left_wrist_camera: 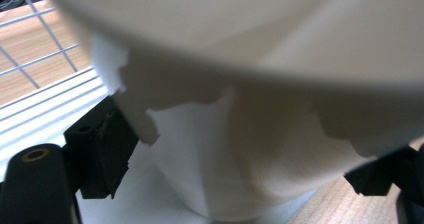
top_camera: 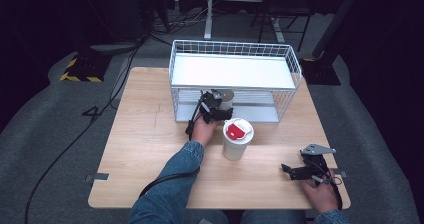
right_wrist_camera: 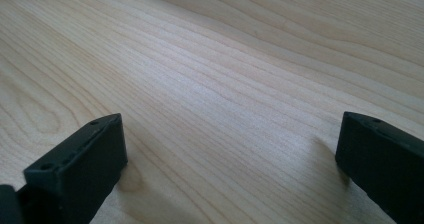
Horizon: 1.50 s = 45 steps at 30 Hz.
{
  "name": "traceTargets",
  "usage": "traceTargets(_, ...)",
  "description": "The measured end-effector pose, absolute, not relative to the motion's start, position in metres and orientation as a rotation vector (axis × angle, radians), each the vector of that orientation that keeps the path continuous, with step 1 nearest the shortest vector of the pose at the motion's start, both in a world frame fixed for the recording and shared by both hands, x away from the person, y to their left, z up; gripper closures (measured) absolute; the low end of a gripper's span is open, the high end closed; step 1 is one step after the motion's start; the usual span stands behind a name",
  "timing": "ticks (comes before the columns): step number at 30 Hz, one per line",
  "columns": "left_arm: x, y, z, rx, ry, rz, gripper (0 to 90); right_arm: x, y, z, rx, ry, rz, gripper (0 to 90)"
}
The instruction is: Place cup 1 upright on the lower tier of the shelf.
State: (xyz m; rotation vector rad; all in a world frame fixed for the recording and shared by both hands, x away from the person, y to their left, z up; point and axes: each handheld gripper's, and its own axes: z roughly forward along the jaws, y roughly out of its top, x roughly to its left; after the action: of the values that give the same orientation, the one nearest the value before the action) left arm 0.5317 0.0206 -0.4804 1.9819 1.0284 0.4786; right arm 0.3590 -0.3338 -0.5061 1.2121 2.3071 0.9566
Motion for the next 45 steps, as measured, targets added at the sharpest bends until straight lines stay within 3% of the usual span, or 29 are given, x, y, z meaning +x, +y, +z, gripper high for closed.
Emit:
traceTargets(8,0.528,0.026,-0.480,1.952,1.029,0.480,9.8,0.359,-0.334,-0.506,1.212,2.307,0.957,0.3)
traceTargets(11,0.525,0.031,-0.482,1.952,0.977,0.437,0.1,0.359,-0.334,-0.506,1.212,2.307,0.957,0.3)
traceTargets(45,0.467,0.093,-0.451,1.871,0.977,0.444,0.0,0.359,-0.334,-0.506,1.213,2.306,0.957,0.3)
